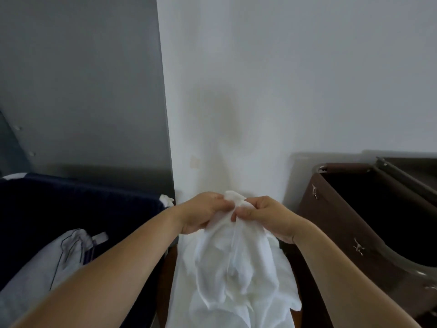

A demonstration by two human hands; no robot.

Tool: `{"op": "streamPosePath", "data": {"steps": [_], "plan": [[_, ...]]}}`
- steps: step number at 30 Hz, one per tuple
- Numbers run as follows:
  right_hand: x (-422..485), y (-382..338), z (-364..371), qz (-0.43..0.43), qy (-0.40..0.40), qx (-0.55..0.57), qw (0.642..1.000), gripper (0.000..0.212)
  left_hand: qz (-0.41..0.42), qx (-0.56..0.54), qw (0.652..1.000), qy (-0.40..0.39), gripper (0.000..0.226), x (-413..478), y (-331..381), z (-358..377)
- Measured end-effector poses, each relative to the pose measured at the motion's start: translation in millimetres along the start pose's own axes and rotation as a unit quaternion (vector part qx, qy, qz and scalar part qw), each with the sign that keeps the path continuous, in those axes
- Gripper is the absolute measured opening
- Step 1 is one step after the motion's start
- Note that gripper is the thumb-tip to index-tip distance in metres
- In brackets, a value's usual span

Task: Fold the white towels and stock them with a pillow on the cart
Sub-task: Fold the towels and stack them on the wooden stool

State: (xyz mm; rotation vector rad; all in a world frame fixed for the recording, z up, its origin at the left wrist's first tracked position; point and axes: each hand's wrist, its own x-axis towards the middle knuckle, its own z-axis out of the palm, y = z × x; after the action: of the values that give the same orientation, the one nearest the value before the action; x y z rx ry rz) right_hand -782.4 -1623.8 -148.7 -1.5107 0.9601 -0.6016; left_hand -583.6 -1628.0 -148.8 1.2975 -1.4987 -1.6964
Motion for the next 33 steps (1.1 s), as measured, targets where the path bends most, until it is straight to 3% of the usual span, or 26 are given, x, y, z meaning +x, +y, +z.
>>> {"op": "streamPosePath", "data": {"steps": [6,11,15,19,21,23,26,28,30,33], "plan": [[2,12,31,-0.012,0.075,-0.153,0.985,0.027,0.028,0.033,0.984,0.174,0.022,-8,-32,6],[-4,6,40,-0.043,0.120,-0.224,0.966,0.016,0.072,0.103,0.938,0.323,0.019,-18,-42,4],[-19,-12,50,-0.059,-0.025,-0.102,0.993,0.010,0.095,0.052,0.899,0.425,0.034,-15,-36,-9],[-24,-27,49,-0.030,-0.161,-0.126,0.978,0.018,0.123,-0.032,0.860,0.494,0.024,-15,-7,-33],[-23,-36,45,-0.029,-0.158,-0.120,0.980,0.025,0.127,-0.061,0.855,0.499,0.022,-16,9,-42],[-19,-45,43,-0.057,-0.093,-0.111,0.988,0.021,0.141,-0.048,0.875,0.461,0.021,-14,18,-39],[-8,-49,44,-0.111,0.047,-0.133,0.984,0.011,0.147,0.004,0.945,0.292,0.021,-21,12,-5],[-1,-43,46,-0.120,0.117,-0.119,0.979,0.002,0.161,-0.044,0.969,0.184,0.027,-28,-4,12],[0,-36,47,-0.116,0.176,-0.095,0.973,0.008,0.170,-0.109,0.966,0.163,0.033,-32,-18,18],[-1,-30,43,-0.105,0.222,-0.072,0.967,0.009,0.167,-0.112,0.965,0.165,0.035,-34,-31,21]]}}
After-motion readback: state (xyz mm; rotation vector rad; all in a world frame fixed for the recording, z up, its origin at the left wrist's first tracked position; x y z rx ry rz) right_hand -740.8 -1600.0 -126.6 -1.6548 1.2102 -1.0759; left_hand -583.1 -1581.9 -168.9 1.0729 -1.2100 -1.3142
